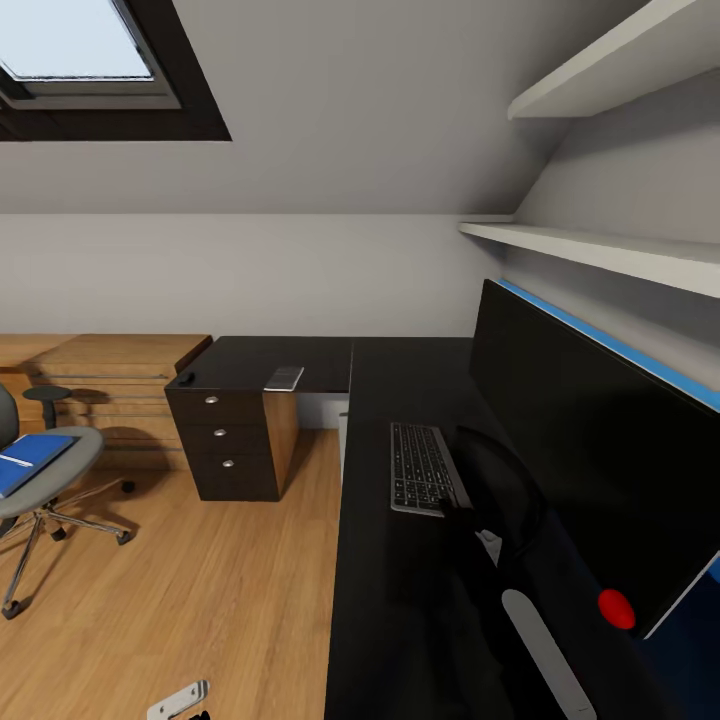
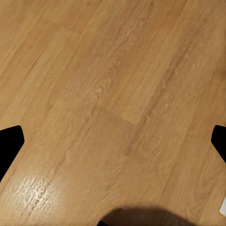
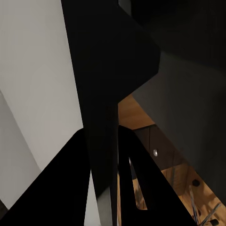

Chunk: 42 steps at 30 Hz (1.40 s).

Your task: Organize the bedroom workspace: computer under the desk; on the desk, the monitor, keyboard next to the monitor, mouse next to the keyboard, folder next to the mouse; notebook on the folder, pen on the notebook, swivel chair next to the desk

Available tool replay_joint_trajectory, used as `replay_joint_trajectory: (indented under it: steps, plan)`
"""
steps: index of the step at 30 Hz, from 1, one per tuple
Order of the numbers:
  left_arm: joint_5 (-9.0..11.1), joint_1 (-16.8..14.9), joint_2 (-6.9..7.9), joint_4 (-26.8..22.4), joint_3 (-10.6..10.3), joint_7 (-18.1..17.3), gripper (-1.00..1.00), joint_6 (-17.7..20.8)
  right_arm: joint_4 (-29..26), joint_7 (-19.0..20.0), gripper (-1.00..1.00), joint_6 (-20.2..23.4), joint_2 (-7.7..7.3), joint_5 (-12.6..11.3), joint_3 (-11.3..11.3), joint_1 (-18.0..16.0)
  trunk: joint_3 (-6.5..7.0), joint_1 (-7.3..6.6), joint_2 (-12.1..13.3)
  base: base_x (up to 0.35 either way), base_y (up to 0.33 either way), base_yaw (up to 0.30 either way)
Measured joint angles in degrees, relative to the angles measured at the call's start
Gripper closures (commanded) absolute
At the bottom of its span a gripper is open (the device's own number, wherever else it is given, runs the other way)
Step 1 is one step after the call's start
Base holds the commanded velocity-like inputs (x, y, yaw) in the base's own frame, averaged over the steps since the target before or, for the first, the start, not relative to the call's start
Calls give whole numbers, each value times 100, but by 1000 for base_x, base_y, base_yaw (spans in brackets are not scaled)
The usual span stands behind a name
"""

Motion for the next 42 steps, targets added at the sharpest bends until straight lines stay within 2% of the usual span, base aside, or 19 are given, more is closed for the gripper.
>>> replay_joint_trajectory:
  steps: [34,35,36,42]
  plan:
    - [0,0,3,0,0,0,-100,0,-9,-11,100,-16,1,-1,6,0,0,0,0,15,0,0]
    - [0,0,2,0,0,0,-100,0,-9,-12,-100,-16,1,1,7,0,0,0,0,0,0,0]
    - [-1,0,1,-1,0,0,-100,0,181,-14,-100,-25,0,0,-2,3,-1,0,1,0,0,0]
    - [1,0,0,-1,0,0,-100,0,187,-11,-100,-25,0,6,-6,2,-1,0,1,0,0,0]
